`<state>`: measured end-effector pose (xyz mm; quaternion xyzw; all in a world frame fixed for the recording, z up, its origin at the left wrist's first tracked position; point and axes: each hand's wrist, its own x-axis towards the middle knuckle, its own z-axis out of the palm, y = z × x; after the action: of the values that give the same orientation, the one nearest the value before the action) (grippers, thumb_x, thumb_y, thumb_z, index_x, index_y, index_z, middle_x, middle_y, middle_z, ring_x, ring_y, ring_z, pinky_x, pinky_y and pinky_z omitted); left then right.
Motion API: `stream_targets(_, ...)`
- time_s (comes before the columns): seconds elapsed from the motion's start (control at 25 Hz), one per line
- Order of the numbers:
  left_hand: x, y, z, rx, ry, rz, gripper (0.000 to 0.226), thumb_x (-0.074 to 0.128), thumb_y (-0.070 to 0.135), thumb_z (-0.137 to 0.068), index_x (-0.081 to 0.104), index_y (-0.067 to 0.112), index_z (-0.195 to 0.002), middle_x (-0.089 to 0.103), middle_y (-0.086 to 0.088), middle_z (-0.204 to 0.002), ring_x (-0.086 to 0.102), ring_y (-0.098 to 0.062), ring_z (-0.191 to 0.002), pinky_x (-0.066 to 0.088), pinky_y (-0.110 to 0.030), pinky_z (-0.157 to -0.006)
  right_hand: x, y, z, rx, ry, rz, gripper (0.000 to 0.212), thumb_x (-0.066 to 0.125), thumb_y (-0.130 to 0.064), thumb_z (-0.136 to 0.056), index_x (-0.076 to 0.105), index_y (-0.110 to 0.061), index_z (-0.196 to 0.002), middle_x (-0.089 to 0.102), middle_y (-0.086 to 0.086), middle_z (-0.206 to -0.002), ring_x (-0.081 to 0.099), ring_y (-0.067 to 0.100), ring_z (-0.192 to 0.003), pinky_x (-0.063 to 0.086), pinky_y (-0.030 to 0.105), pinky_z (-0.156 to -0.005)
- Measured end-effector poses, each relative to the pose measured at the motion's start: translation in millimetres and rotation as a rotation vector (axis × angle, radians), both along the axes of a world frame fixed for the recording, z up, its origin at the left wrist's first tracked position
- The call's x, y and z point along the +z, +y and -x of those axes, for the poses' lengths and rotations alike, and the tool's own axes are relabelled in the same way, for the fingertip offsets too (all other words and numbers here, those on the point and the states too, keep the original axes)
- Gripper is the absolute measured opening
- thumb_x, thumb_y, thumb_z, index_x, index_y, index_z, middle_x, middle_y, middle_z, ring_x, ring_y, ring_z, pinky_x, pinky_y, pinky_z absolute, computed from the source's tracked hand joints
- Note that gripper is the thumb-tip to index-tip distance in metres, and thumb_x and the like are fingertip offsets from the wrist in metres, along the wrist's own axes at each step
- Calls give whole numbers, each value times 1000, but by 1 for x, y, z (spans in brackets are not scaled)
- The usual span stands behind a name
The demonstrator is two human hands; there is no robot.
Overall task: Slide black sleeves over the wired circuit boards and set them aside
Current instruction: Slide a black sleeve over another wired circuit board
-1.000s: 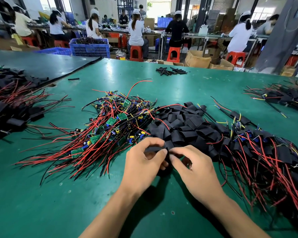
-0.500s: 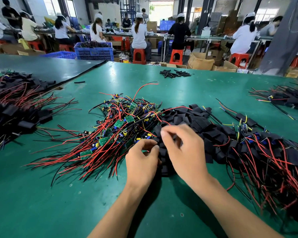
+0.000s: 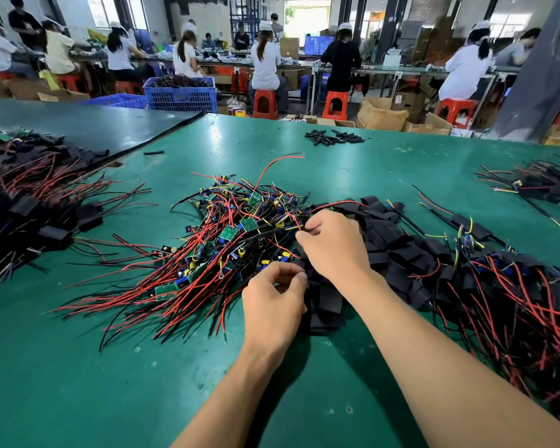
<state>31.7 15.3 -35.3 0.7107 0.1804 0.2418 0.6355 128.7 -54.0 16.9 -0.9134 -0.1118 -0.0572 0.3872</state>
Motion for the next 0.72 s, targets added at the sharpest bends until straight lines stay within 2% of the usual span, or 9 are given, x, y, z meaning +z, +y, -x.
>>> stream_targets(0.08, 0, 0, 0, 1, -6, 7, 13, 66, 10, -88, 71, 19, -80, 62, 4, -51, 54, -11, -41, 39, -17, -44, -3, -1, 1, 35, 4, -50, 13, 63, -20, -86, 76, -21, -88, 75, 3, -92, 63, 27, -103, 54, 40, -88)
stream_targets(0.16, 0, 1, 1, 6, -19, 24, 13, 66, 9, -88, 71, 19, -82, 63, 4, -55, 55, -12, -42, 40, -17, -46, -3, -6, 2, 16, 40, -159, 19, 60, -14, -83, 75, -20, -74, 75, -2, -77, 65, 24, -89, 55, 36, -80)
stream_targets(0.28, 0, 2, 0, 10, -40, 59, 13, 66, 6, -89, 71, 18, -84, 66, 1, -61, 56, -14, -45, 43, -21, -48, 4, -18, -1, -78, 167, -531, 25, 61, -6, -82, 70, -19, -63, 69, -2, -61, 55, 15, -50, 47, 30, -55)
stream_targets(0.36, 0, 2, 0, 7, -45, 66, 14, 66, 6, -89, 70, 18, -85, 67, 0, -64, 57, -14, -47, 45, -24, -49, 12, -28, -4, -112, 218, -771, 25, 60, -3, -91, 66, -15, -70, 65, 5, -64, 47, 10, -40, 40, 24, -46)
stream_targets(0.48, 1, 1, -1, 16, -42, 63, 13, 66, 7, -88, 71, 19, -84, 69, 0, -66, 59, -14, -49, 47, -27, -52, 23, -49, -2, -67, 295, -1071, 19, 57, -1, -98, 62, -10, -82, 62, 3, -63, 45, 6, -39, 36, 19, -44)
stream_targets(0.56, 2, 1, 0, 21, -37, 62, 12, 67, 10, -89, 71, 19, -83, 69, 0, -65, 60, -13, -50, 47, -28, -56, 24, -65, 8, 54, 381, -1199, 15, 57, -4, -97, 64, -11, -86, 62, 0, -63, 44, 8, -45, 36, 19, -47)
stream_targets(0.72, 6, -4, 4, -37, -55, 90, 15, 65, 18, -93, 72, 15, -80, 70, -4, -67, 58, -15, -51, 46, -28, -52, 8, -94, 33, 351, 603, -1310, 8, 59, -15, -90, 67, -15, -92, 58, -3, -72, 44, 10, -57, 37, 23, -56)
